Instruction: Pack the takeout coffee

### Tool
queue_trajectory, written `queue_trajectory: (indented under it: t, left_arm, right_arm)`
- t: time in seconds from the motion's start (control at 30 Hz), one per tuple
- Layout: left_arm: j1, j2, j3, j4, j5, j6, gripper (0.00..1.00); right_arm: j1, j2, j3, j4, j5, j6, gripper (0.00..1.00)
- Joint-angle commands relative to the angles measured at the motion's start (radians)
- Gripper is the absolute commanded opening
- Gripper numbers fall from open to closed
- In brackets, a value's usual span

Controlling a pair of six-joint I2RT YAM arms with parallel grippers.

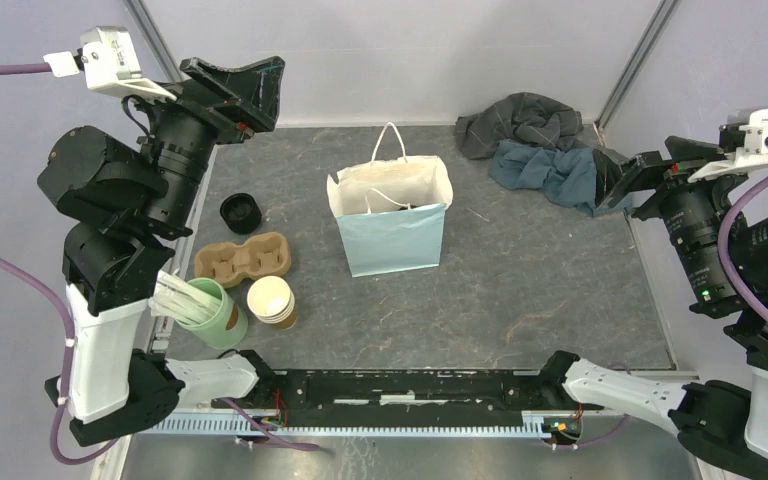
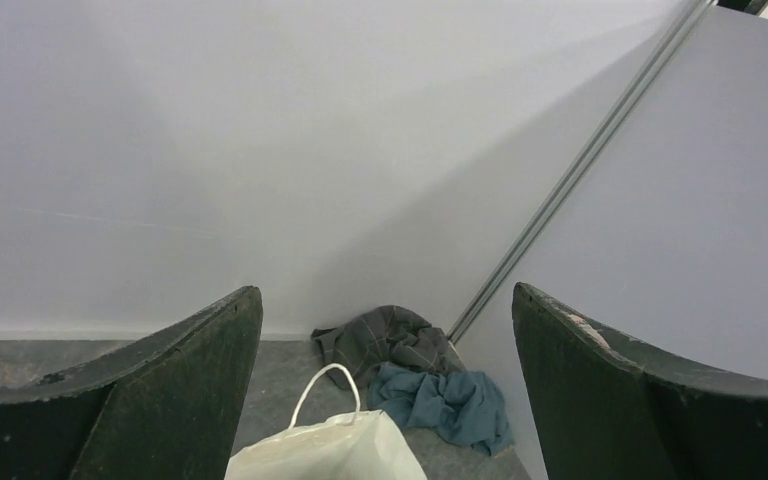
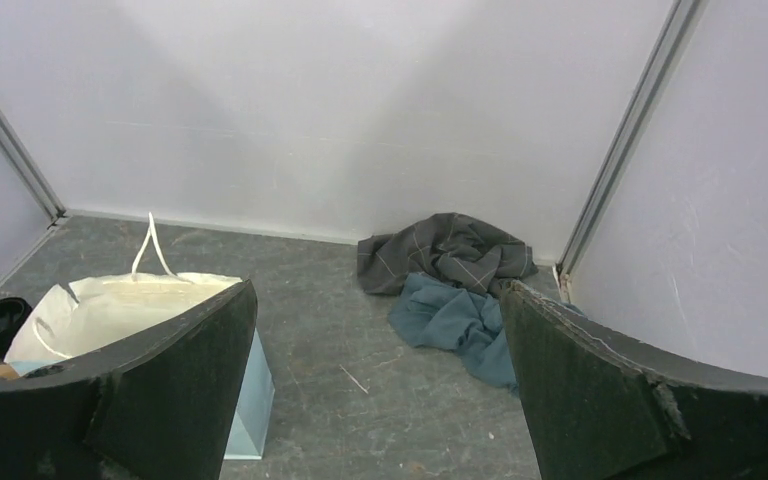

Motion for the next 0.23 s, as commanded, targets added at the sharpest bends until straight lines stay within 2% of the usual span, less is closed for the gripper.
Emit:
queue_trajectory:
  t: [0.0, 0.1, 0.2]
  left_arm:
    - [0.001, 0.012, -0.002, -0.005, -0.037, -0.049, 1.0]
    - [0.001, 0.01, -0.002, -0.017, -0.042, -0.056, 1.0]
    - [0.001, 0.01, -0.001, -0.024, -0.039, -0.065, 1.0]
  right_arm:
    - [-0.001, 0.008, -0.039, 0.042, 0.058, 0.009, 0.98]
    - [0.0, 0.009, -0.06, 0.029, 0.08, 0.02, 0.98]
    - [0.001, 0.033, -0.006, -0.026, 0.063, 0.029, 0.98]
